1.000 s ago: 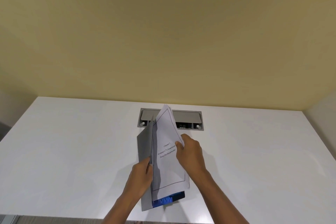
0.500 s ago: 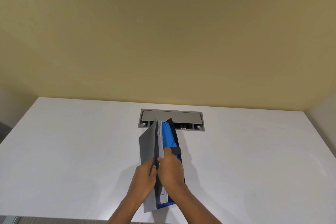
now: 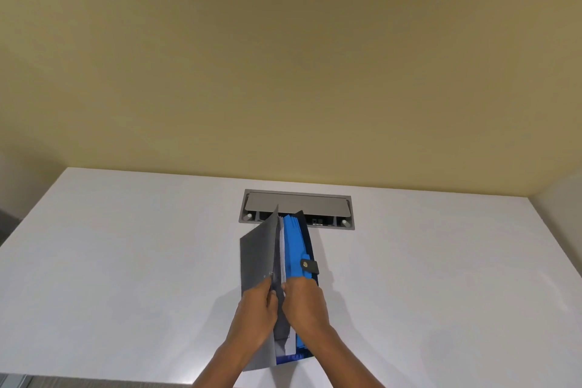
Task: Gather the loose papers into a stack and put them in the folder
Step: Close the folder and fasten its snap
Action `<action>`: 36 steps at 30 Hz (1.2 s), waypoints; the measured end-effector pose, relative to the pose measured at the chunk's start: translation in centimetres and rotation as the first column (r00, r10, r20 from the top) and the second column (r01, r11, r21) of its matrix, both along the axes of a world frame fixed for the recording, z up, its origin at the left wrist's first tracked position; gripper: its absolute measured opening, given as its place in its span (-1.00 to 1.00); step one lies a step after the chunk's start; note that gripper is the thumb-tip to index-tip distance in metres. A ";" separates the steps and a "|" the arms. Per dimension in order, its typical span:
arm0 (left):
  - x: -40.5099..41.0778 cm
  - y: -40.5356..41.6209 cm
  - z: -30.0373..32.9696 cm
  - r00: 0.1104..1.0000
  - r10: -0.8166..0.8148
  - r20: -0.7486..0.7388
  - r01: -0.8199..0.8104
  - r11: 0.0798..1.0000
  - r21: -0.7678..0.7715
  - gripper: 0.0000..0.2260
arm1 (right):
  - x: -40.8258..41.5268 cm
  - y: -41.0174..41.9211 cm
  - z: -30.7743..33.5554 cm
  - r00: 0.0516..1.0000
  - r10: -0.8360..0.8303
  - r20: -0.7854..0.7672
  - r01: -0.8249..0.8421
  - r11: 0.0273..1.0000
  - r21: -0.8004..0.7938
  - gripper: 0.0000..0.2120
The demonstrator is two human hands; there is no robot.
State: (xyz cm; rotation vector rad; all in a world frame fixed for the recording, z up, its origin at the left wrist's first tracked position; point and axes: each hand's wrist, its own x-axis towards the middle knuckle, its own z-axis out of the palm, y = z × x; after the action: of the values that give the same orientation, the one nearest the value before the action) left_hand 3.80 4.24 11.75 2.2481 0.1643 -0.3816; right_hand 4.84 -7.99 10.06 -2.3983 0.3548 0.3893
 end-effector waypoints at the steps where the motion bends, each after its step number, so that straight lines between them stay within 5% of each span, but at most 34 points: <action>1: 0.0 -0.4 -0.2 1.000 -0.002 -0.008 0.002 1.000 0.008 -0.74 | -0.1 -0.3 -0.2 1.000 -0.015 0.002 0.015 1.000 -0.003 -0.94; 6: 0.4 -3.2 -1.6 0.993 0.009 -0.117 -0.004 0.999 0.048 -0.73 | -0.5 -2.9 -1.2 0.994 -0.075 0.079 0.080 0.995 -0.065 -0.77; 18: -0.6 -10.2 -9.0 0.958 -0.159 -0.238 0.255 0.852 0.457 -0.58 | -3.9 -10.8 -6.8 0.987 -0.153 -0.049 0.153 0.988 0.000 -0.82; 27: -0.9 -8.4 -10.9 0.903 -0.304 -0.304 0.427 0.718 0.550 -0.45 | -1.5 -9.9 -9.4 0.994 -0.103 0.048 0.095 0.986 0.139 -0.77; 36: -1.4 -4.9 -12.8 0.858 -0.438 -0.270 0.510 0.653 0.560 -0.37 | 1.2 -6.8 -10.8 0.998 0.051 -0.033 -0.049 0.997 0.059 -0.83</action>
State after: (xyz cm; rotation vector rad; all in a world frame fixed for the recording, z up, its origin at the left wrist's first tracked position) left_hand 2.39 -0.70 -1.04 2.9224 -0.3120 -0.8397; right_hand 6.05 -14.82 -0.73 -2.3500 0.2953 0.4574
